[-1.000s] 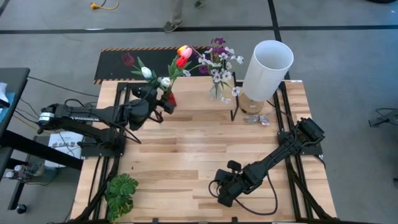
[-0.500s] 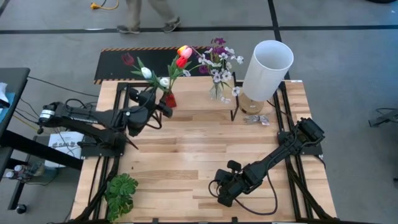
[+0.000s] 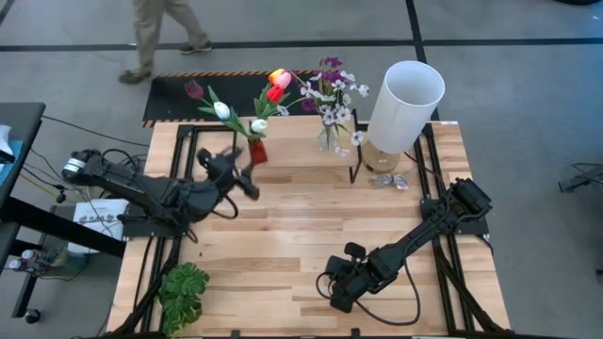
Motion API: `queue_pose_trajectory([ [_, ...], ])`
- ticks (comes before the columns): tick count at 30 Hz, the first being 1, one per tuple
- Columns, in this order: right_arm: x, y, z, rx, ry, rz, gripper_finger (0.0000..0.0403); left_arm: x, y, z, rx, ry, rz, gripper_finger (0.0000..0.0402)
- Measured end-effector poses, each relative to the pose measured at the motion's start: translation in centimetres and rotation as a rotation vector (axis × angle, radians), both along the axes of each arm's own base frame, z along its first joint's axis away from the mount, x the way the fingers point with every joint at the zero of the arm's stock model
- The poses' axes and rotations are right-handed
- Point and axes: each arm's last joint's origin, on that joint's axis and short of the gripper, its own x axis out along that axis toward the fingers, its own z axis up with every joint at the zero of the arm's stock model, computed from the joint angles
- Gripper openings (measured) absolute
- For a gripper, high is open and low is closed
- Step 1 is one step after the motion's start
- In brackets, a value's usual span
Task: Pick and place flowers into a vace then onto a shelf
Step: Adjust the red vase on the shelf
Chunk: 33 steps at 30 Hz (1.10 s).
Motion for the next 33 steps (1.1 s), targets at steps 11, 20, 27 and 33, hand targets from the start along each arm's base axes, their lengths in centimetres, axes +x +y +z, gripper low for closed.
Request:
queue_pose_trajectory([
  [11, -0.2, -0.2, -0.1, -0.026, 0.016, -0.022, 0.0054, -1.6, -1.0, -6.3, -0.281, 0.182, -0.008, 0.0033],
  [20, 0.0, -0.4, 0.0, -0.037, -0.002, -0.01, 0.0054, 0.4, 0.0, -8.9, -0.244, 0.259, 0.115, 0.0002],
  [27, -0.4, -0.2, -0.1, -0.064, 0.006, -0.025, 0.0054, 0.8, 0.4, -9.2, -0.204, 0.23, 0.17, 0.0],
  [33, -0.4, -0.2, -0.1, -0.085, -0.014, -0.037, 0.0054, 0.9, 1.7, -9.2, -0.2, 0.233, 0.225, 0.0],
])
